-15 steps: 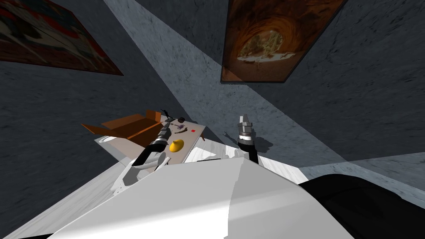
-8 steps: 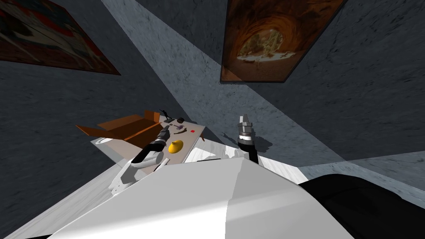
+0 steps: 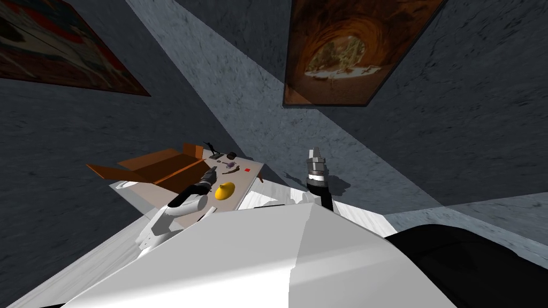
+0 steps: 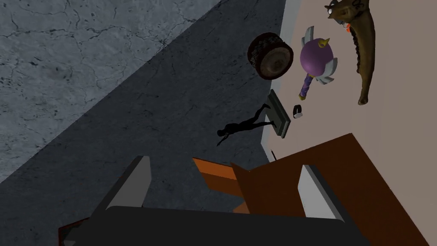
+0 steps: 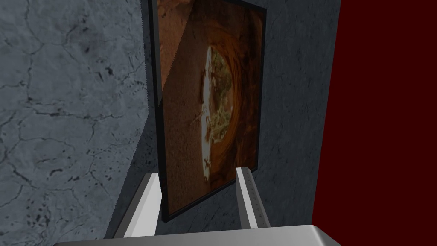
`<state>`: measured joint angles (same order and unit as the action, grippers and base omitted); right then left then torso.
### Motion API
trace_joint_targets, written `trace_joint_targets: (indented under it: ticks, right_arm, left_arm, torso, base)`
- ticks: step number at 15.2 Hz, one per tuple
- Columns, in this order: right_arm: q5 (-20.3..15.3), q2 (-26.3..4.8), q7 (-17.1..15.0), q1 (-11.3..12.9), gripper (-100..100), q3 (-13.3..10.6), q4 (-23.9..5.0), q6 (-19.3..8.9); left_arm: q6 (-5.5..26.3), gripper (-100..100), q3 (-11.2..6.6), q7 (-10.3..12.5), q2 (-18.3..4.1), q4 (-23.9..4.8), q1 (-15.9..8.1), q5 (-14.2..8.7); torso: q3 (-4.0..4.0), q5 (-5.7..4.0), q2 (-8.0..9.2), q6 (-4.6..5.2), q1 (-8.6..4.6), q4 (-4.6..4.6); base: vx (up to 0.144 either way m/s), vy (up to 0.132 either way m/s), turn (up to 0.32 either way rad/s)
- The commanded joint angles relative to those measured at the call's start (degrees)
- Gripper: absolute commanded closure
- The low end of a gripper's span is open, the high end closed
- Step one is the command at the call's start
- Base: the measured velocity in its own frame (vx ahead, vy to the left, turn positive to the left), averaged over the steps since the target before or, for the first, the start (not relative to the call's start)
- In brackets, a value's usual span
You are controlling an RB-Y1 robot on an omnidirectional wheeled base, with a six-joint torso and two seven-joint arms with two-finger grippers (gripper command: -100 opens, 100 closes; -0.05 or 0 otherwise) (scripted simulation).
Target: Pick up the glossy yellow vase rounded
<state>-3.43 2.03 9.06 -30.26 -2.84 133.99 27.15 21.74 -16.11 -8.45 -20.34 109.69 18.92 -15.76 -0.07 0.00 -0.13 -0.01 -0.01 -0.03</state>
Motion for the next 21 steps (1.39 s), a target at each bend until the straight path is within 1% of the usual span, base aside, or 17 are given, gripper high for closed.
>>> trace_joint_targets:
  ticks: [1, 2, 3, 5, 6, 8, 9, 11, 12, 13, 14, 15, 17, 18, 20, 21]
  right_arm:
    - [0.00, 0.00, 0.00, 0.00, 0, 0.00, 0.00, 0.00]
    - [0.00, 0.00, 0.00, 0.00, 0, 0.00, 0.00, 0.00]
    - [0.00, 0.00, 0.00, 0.00, 0, 0.00, 0.00, 0.00]
    - [0.00, 0.00, 0.00, 0.00, 0, 0.00, 0.00, 0.00]
    - [0.00, 0.00, 0.00, 0.00, 0, 0.00, 0.00, 0.00]
    - [0.00, 0.00, 0.00, 0.00, 0, 0.00, 0.00, 0.00]
    - [0.00, 0.00, 0.00, 0.00, 0, 0.00, 0.00, 0.00]
    - [0.00, 0.00, 0.00, 0.00, 0, 0.00, 0.00, 0.00]
    - [0.00, 0.00, 0.00, 0.00, 0, 0.00, 0.00, 0.00]
    - [0.00, 0.00, 0.00, 0.00, 0, 0.00, 0.00, 0.00]
    - [0.00, 0.00, 0.00, 0.00, 0, 0.00, 0.00, 0.00]
    - [0.00, 0.00, 0.00, 0.00, 0, 0.00, 0.00, 0.00]
    - [0.00, 0.00, 0.00, 0.00, 0, 0.00, 0.00, 0.00]
    - [0.00, 0.00, 0.00, 0.00, 0, 0.00, 0.00, 0.00]
    - [0.00, 0.00, 0.00, 0.00, 0, 0.00, 0.00, 0.00]
    - [0.00, 0.00, 0.00, 0.00, 0, 0.00, 0.00, 0.00]
  left_arm:
    - [2.86, -100, -0.65, -0.16, -0.57, -2.03, -0.97, -0.58]
    - [3.53, -100, -0.65, -0.16, -0.57, -2.03, -0.97, -0.58]
    - [5.13, -100, -1.64, -0.32, -1.21, -3.94, -1.70, -1.41]
    - [7.13, -100, -1.64, -0.32, -1.21, -3.94, -1.70, -1.41]
    - [8.68, -100, -2.62, -0.48, -1.82, -5.85, -2.44, -2.23]
    - [10.71, -100, -2.62, -0.48, -1.82, -5.85, -2.44, -2.23]
    - [12.27, -100, -3.60, -0.64, -2.40, -7.73, -3.17, -3.05]
    - [14.26, -100, -3.60, -0.64, -2.40, -7.73, -3.17, -3.05]
    - [15.99, -100, -4.56, -0.80, -2.96, -9.60, -3.90, -3.86]
    - [17.25, -100, -4.56, -0.80, -2.96, -9.60, -3.90, -3.86]
    - [17.77, -100, -4.56, -0.80, -2.96, -9.60, -3.90, -3.86]
    - [19.25, -100, -5.50, -0.95, -3.50, -11.43, -4.62, -4.66]
    - [21.21, -100, -5.50, -0.95, -3.50, -11.43, -4.62, -4.66]
    - [22.84, -100, -6.42, -1.11, -4.01, -13.22, -5.33, -5.44]
    - [24.58, -100, -6.42, -1.11, -4.01, -13.22, -5.33, -5.44]
    - [26.16, -100, -7.32, -1.25, -4.49, -14.97, -6.02, -6.20]
  torso:
    - [0.00, 0.00, 0.00, 0.00, 0.00, 0.00]
    - [-0.01, 0.01, -0.02, 0.01, 0.00, 0.00]
    - [-0.01, 0.00, -0.02, 0.01, 0.01, 0.00]
    - [-0.03, 0.00, -0.05, 0.01, 0.00, -0.01]
    - [-0.02, 0.00, -0.02, 0.00, -0.01, -0.01]
    - [-0.02, 0.00, -0.04, 0.01, 0.00, -0.01]
    - [-0.01, 0.00, -0.02, 0.00, -0.01, -0.01]
    - [-0.02, 0.00, -0.04, 0.01, 0.00, -0.01]
    - [-0.01, 0.00, -0.02, 0.00, 0.00, -0.01]
    - [-0.02, 0.00, -0.03, 0.01, 0.00, -0.01]
    - [-0.02, 0.00, -0.04, 0.01, 0.00, -0.01]
    - [-0.01, 0.00, -0.02, 0.00, 0.00, -0.01]
    - [-0.03, 0.00, -0.05, 0.01, 0.00, -0.01]
    - [-0.02, 0.00, -0.03, 0.00, 0.01, -0.01]
    - [-0.02, 0.00, -0.04, 0.01, 0.00, -0.01]
    - [-0.01, 0.00, -0.02, 0.00, 0.00, 0.00]
  base:
    - [0.035, -0.003, -0.027]
    - [0.028, -0.001, -0.010]
    - [0.035, -0.005, -0.031]
    - [0.034, -0.007, -0.022]
    - [0.034, -0.006, -0.030]
    - [0.033, -0.005, -0.022]
    - [0.035, -0.006, -0.024]
    - [0.033, -0.003, -0.024]
    - [0.035, -0.004, -0.031]
    - [0.037, -0.006, -0.033]
    - [0.028, -0.003, -0.010]
    - [0.037, -0.004, -0.028]
    - [0.038, -0.001, -0.023]
    - [0.034, -0.005, -0.028]
    - [0.031, -0.003, -0.021]
    - [0.038, -0.005, -0.026]
